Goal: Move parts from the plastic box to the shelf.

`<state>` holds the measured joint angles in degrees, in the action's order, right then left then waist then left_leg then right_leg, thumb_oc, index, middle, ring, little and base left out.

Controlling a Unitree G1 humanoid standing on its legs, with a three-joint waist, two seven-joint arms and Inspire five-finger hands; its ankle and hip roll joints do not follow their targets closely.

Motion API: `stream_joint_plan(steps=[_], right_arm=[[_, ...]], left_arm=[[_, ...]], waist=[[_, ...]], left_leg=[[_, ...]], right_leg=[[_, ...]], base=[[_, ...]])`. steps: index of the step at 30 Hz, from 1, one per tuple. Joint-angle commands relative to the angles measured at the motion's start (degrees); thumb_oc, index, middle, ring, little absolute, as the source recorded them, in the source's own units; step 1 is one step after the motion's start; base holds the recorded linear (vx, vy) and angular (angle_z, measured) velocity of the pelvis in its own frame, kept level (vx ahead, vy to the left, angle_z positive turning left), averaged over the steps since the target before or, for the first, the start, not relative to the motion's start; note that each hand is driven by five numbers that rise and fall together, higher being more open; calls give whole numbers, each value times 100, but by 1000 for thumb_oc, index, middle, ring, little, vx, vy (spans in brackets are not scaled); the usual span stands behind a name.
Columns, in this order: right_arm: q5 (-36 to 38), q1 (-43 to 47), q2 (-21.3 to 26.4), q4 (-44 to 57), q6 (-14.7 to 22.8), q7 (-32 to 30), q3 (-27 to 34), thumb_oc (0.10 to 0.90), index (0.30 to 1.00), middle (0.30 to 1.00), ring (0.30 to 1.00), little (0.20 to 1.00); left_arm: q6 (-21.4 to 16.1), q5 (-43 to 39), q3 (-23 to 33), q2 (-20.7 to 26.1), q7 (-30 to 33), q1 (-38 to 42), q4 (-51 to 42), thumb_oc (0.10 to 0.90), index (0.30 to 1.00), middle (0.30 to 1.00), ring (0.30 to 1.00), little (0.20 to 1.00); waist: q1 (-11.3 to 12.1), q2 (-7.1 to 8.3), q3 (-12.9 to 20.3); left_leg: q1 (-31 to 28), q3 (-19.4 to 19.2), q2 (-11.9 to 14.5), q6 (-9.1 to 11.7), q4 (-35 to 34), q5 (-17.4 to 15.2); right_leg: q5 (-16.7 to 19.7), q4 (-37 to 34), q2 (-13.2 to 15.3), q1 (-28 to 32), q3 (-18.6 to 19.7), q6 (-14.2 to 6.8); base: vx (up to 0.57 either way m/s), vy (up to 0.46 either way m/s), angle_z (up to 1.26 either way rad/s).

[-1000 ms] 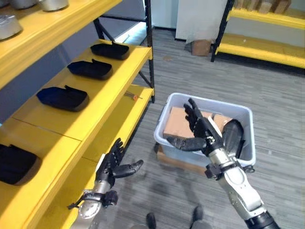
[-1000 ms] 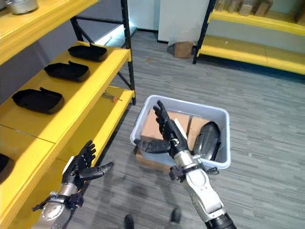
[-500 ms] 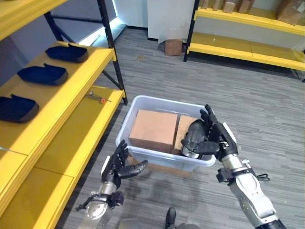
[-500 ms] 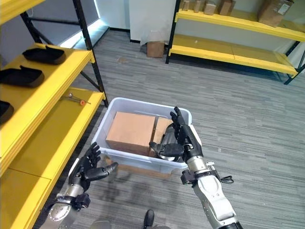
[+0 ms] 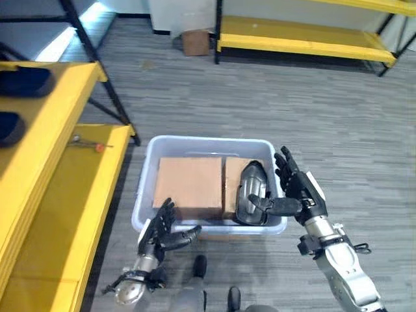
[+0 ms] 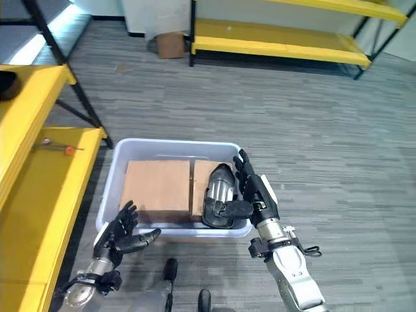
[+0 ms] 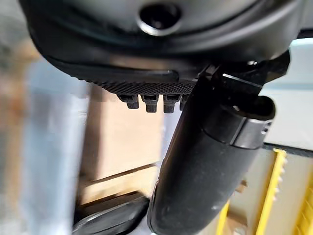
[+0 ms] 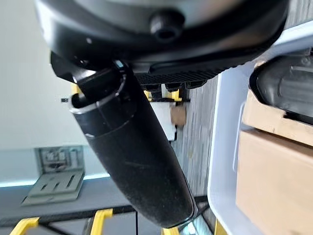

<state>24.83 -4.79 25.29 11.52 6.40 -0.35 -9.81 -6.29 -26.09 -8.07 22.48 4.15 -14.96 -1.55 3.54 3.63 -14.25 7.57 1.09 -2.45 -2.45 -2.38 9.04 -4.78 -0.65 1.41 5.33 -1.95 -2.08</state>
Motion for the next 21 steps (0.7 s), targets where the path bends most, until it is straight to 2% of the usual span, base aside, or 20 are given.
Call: stream_joint_plan(steps=[1, 2, 3, 4, 6, 8, 9, 11, 14, 15, 16, 17, 18, 21], right_arm=[[9, 424, -49, 504, 506, 186, 78, 900, 1000, 1000, 1000, 1000], [-10, 443, -51, 501, 493, 202, 55, 900, 1000, 1000, 1000, 1000], [-69, 474, -88, 470, 464, 246, -3, 900, 1000, 1000, 1000, 1000], [-70, 476, -90, 468, 465, 246, -3, 900, 1000, 1000, 1000, 1000], [-95, 533, -94, 497, 456, 261, -61, 900, 1000, 1000, 1000, 1000], [-134, 676, -113, 486, 432, 260, -206, 900, 1000, 1000, 1000, 1000], [-203, 783, -143, 476, 408, 236, -281, 900, 1000, 1000, 1000, 1000], [-300, 1011, -133, 451, 394, 179, -356, 900, 1000, 1000, 1000, 1000], [-419, 1152, -104, 479, 361, 76, -354, 900, 1000, 1000, 1000, 1000], [-385, 1057, -101, 570, 369, 85, -289, 900, 1000, 1000, 1000, 1000], [-373, 1021, -108, 576, 363, 109, -281, 900, 1000, 1000, 1000, 1000], [-373, 1021, -108, 576, 363, 109, -281, 900, 1000, 1000, 1000, 1000], [-329, 989, -74, 591, 361, 135, -294, 900, 1000, 1000, 1000, 1000], [-162, 987, -41, 542, 317, 135, -334, 900, 1000, 1000, 1000, 1000]], left_arm=[[-561, 71, 307, 414, -102, -197, -638, 900, 1000, 1000, 1000, 1000], [-561, 71, 347, 441, -77, -219, -647, 900, 1000, 1000, 1000, 1000], [-538, 39, 429, 493, -54, -281, -672, 900, 1000, 1000, 1000, 1000], [-538, 38, 430, 495, -54, -281, -672, 900, 1000, 1000, 1000, 1000], [-553, 104, 462, 597, 3, -195, -699, 900, 1000, 1000, 1000, 1000], [-572, 214, 480, 702, 79, -96, -729, 900, 1000, 1000, 1000, 1000], [-581, 259, 505, 721, 112, -53, -728, 900, 1000, 1000, 1000, 1000], [-593, 217, 547, 692, 160, -11, -704, 900, 1000, 1000, 1000, 1000], [-591, 196, 542, 648, 251, 39, -682, 900, 1000, 1000, 1000, 1000], [-580, 197, 576, 635, 266, 48, -662, 900, 1000, 1000, 1000, 1000], [-580, 222, 568, 612, 250, 29, -662, 900, 1000, 1000, 1000, 1000], [-580, 222, 568, 612, 250, 29, -662, 900, 1000, 1000, 1000, 1000], [-563, 218, 601, 531, 227, -35, -728, 900, 1000, 1000, 1000, 1000], [-538, -2, 625, 456, 221, -111, -821, 900, 1000, 1000, 1000, 1000]], waist=[[219, 284, 645], [225, 296, 649], [263, 331, 625], [273, 335, 630], [249, 325, 515], [227, 262, 342], [227, 218, 265], [242, 141, 116], [210, 191, -65], [200, 276, -57], [210, 330, -55], [207, 331, -54], [238, 402, -35], [270, 370, -77]], left_leg=[[95, 35, 96, 74, 452, -621], [70, 13, 61, 30, 477, -683], [-21, -94, 6, -94, 533, -866], [-13, -105, 7, -96, 537, -870], [-59, -124, -33, -168, 583, -939], [-83, -169, -14, -228, 633, -1007], [-110, -206, 34, -213, 634, -1038], [-170, -195, 175, -113, 634, -1102], [-166, -42, 218, -10, 730, -1167], [-134, -23, 206, 34, 763, -1156], [-116, -27, 191, 58, 740, -1140], [-114, -25, 190, 58, 740, -1139], [-62, -23, 240, 156, 663, -1062], [54, 80, 427, 294, 572, -892]], right_leg=[[287, -141, 385, 96, -251, -408], [287, -80, 434, 65, -203, -450], [375, 352, 546, -167, -163, -575], [365, 375, 548, -188, -148, -577], [608, 968, 576, -492, -194, -711], [799, 1537, 683, -897, -343, -756], [856, 1488, 819, -1053, -478, -740], [954, 906, 1101, -1158, -800, -666], [1320, 510, 1339, -1188, -702, -750], [1219, 417, 1320, -1086, -661, -755], [1283, 333, 1356, -1089, -766, -765], [1284, 331, 1357, -1088, -770, -765], [1303, 152, 1309, -1039, -1015, -769], [1177, 34, 1165, -962, -1293, -710]], base=[[156, 200, -21], [153, 209, -35], [151, 208, -43], [133, 187, -47], [31, 105, -32], [-5, 97, -14], [8, -2, -21], [37, -118, -29], [56, -162, 6], [35, -149, 37], [14, -95, 61], [-9, -181, 55], [-19, -236, 42], [-24, -242, 14]])
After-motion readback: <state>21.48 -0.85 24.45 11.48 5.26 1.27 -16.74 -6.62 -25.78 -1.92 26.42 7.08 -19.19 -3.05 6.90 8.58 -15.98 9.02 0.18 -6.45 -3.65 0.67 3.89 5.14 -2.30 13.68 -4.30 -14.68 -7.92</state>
